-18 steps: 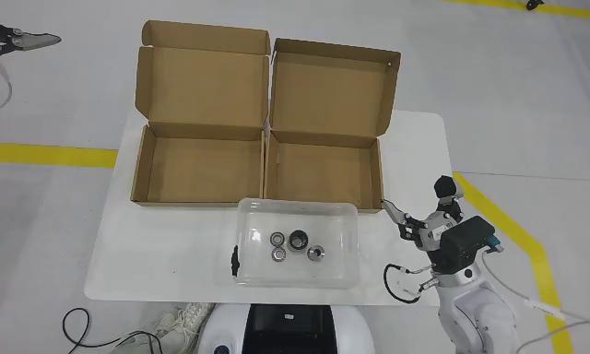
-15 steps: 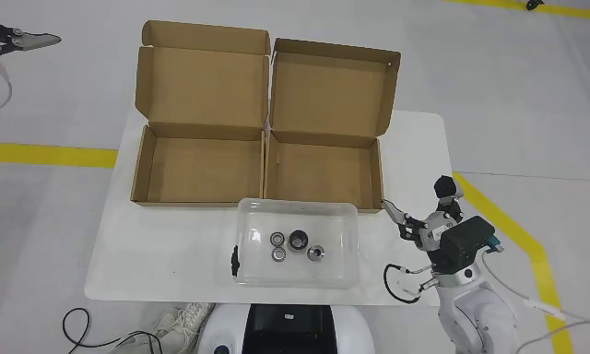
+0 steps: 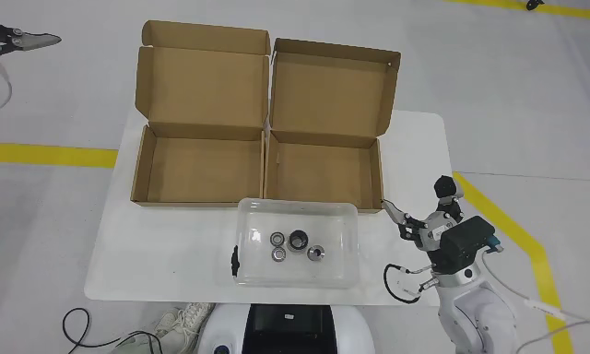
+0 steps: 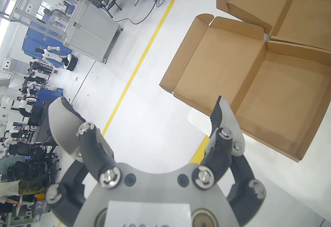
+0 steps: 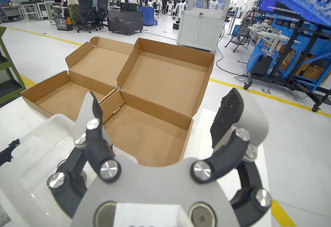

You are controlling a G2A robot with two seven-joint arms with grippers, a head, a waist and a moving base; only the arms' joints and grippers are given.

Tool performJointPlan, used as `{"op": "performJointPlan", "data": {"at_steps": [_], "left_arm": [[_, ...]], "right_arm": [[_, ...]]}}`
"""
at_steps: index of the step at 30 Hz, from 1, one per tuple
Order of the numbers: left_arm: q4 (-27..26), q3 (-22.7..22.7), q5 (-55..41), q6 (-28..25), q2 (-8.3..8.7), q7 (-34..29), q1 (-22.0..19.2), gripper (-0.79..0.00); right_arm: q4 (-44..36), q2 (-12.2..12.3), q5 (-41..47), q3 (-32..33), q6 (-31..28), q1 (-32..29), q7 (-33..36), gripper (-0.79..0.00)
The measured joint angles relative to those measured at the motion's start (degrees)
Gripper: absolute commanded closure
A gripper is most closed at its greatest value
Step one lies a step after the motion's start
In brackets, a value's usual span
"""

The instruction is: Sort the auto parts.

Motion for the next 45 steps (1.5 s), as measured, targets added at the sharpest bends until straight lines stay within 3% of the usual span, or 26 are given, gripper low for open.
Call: {"op": "performJointPlan", "data": {"at_steps": [15, 36, 45], "left_arm": [[0.00, 0.00, 0.00, 0.00, 0.00, 0.00, 0.00, -0.785], [0.00, 0.00, 0.00, 0.00, 0.00, 0.00, 0.00, -0.785], [0.00, 0.00, 0.00, 0.00, 0.00, 0.00, 0.00, -0.785]], "right_arm": [[4.50, 0.77, 2.88, -3.81, -8.35, 7.54, 4.66, -0.785], [6.15, 1.05, 4.16, -5.41, -9.86, 10.07, 7.34, -0.785], [10.61, 1.65, 6.39, -9.62, -18.61, 18.50, 15.78, -0.785]]}}
